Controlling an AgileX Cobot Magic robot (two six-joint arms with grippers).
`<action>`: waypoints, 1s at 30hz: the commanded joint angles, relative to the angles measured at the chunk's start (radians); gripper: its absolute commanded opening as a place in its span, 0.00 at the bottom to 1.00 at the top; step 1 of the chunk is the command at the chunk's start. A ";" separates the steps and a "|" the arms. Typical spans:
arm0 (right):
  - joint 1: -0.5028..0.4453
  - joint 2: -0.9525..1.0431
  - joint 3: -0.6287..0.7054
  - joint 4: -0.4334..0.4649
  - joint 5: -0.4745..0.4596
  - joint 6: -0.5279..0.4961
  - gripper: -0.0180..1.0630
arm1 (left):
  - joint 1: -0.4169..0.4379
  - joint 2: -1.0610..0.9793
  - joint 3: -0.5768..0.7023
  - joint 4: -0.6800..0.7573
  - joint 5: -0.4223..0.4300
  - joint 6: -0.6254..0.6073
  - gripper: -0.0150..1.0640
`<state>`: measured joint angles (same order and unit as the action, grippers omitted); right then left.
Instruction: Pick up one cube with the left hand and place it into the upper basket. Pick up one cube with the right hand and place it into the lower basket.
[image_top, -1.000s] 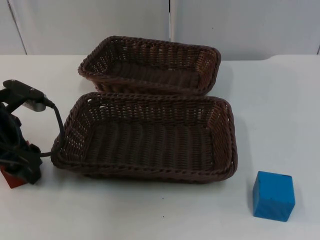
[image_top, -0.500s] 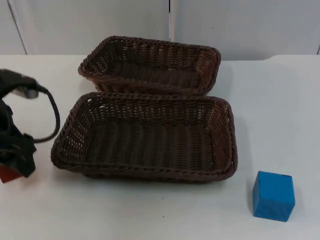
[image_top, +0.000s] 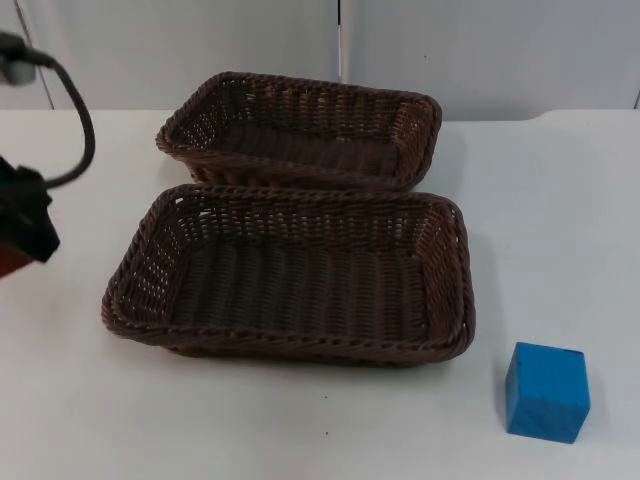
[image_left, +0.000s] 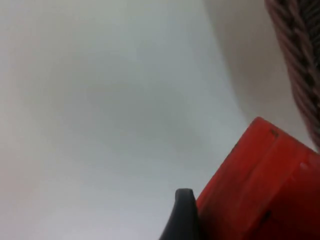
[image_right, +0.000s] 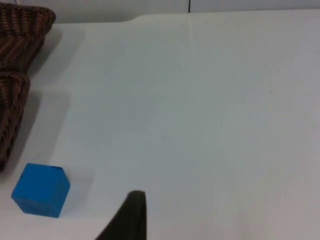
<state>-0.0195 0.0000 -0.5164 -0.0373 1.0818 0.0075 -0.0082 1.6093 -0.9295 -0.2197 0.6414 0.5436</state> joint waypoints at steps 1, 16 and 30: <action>0.005 0.000 0.002 -0.001 -0.003 0.002 0.98 | -0.002 -0.035 -0.003 -0.037 0.008 -0.007 0.01; 0.005 0.000 0.002 -0.001 -0.003 0.002 0.98 | -0.002 -0.061 -0.003 -0.153 -0.022 -0.010 0.01; 0.005 0.000 0.002 -0.001 -0.003 0.002 0.98 | -0.002 -0.061 -0.003 -0.159 -0.025 -0.010 0.01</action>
<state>-0.0195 0.0000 -0.5164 -0.0373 1.0818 0.0075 -0.0082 1.5592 -0.9295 -0.3627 0.6197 0.5417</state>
